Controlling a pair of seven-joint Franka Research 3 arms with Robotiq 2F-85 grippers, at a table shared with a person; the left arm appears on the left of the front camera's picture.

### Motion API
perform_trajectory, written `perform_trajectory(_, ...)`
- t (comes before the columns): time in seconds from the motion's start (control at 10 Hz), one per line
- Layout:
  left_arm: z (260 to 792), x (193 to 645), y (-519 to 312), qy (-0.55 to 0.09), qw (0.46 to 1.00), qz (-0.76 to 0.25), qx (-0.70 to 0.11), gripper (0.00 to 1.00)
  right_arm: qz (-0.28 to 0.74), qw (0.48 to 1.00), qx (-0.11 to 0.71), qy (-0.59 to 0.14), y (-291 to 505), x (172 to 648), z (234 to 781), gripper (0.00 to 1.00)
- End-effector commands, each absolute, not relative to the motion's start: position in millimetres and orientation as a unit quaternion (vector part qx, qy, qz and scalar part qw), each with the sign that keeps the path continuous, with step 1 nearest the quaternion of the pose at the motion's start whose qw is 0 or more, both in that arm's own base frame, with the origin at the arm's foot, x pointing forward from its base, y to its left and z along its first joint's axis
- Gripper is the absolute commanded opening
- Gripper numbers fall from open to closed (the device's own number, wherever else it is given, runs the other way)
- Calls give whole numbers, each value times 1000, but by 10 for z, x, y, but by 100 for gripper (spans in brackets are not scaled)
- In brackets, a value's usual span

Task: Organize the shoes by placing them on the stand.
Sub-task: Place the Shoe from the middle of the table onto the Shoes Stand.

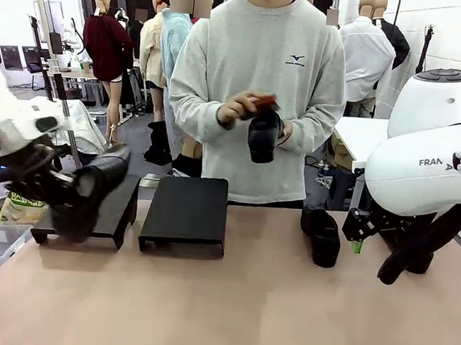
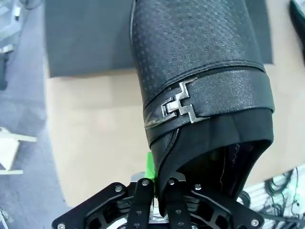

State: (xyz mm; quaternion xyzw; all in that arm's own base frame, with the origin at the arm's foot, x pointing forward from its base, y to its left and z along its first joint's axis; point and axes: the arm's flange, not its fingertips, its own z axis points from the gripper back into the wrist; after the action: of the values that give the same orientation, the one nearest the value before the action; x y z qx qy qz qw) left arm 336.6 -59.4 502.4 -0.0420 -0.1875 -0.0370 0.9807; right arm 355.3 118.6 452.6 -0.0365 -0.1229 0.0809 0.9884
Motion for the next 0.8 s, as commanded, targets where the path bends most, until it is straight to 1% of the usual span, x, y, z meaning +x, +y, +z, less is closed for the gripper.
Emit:
perform_trajectory(0.0,4824,3368,-307,-206,976,-57,-30,0,74,989,-34,-123,1200,3545,4517,100)
perform_trajectory(0.1,4831,3409,-206,-208,976,-56,-36,0,74,989,-34,-123,1200,3545,4517,100)
perform_trajectory(0.2,4897,3387,-268,-201,978,-31,-43,0,74,989,-34,-123,1200,3545,4517,100)
perform_trajectory(0.3,4984,3466,-245,-194,980,-42,-31,0,74,989,-34,-123,1200,3545,4517,100)
perform_trajectory(0.6,4944,3482,-221,-189,981,-40,-33,0,74,989,-34,-123,1200,3545,4517,100)
perform_trajectory(0.7,4890,3614,-190,-201,979,-36,0,0,74,989,-34,-123,1200,3545,4517,100)
